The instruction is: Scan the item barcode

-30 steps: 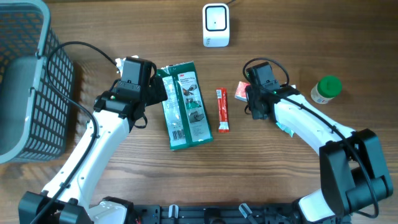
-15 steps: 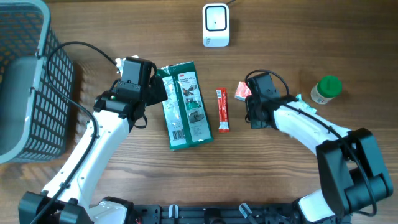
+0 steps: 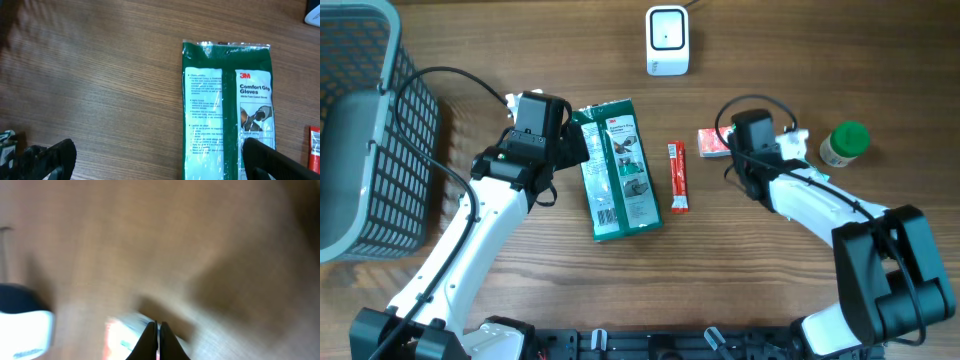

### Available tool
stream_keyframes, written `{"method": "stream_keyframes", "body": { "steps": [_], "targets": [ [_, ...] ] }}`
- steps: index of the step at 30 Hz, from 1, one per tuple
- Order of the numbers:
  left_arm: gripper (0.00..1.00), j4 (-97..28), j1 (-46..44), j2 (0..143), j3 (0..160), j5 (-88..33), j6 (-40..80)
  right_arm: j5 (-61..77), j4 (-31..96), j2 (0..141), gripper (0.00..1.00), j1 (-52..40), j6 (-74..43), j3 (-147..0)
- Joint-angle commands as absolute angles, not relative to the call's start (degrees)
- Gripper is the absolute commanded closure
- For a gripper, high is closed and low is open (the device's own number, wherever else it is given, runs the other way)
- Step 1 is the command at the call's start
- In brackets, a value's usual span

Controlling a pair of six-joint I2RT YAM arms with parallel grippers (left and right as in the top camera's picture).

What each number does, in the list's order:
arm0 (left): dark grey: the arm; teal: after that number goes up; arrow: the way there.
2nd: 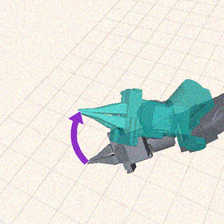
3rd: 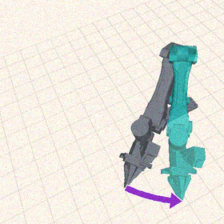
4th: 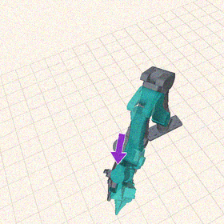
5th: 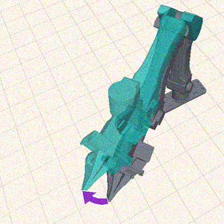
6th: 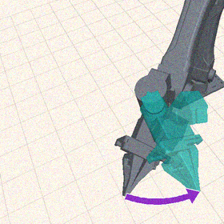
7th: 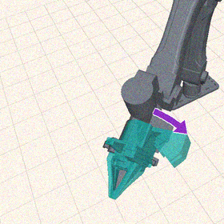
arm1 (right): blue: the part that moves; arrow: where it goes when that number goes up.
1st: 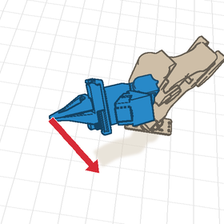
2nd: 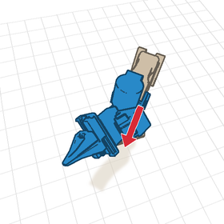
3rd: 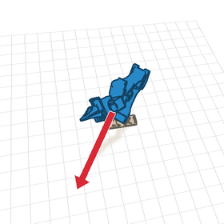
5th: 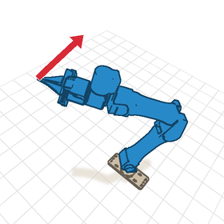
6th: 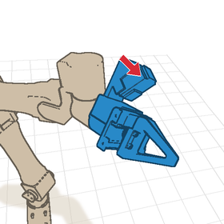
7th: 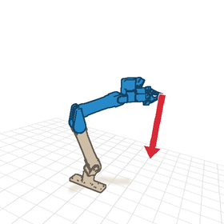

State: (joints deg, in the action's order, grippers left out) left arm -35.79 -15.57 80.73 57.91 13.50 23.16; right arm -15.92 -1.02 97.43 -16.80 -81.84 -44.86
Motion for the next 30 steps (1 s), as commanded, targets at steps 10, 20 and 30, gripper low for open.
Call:
{"method": "stream_keyframes", "body": {
  "steps": [10, 20, 30],
  "targets": [
    [0.0, -35.59, -15.25, 80.84, 58.35, 13.98, 22.5, -2.59, 12.75, 93.51, 0.96, -15.79, -64.86, -53.28],
    [0.0, -35.59, -15.25, 80.84, 58.35, 13.98, 22.5, 0.6, 16.69, 96.75, 0.65, -18.63, -78.91, -51.94],
    [0.0, -35.59, -15.25, 80.84, 58.35, 13.98, 22.5, -1.45, 13.87, 102.45, 0.7, -18.96, -83.09, -51.94]
  ]
}}
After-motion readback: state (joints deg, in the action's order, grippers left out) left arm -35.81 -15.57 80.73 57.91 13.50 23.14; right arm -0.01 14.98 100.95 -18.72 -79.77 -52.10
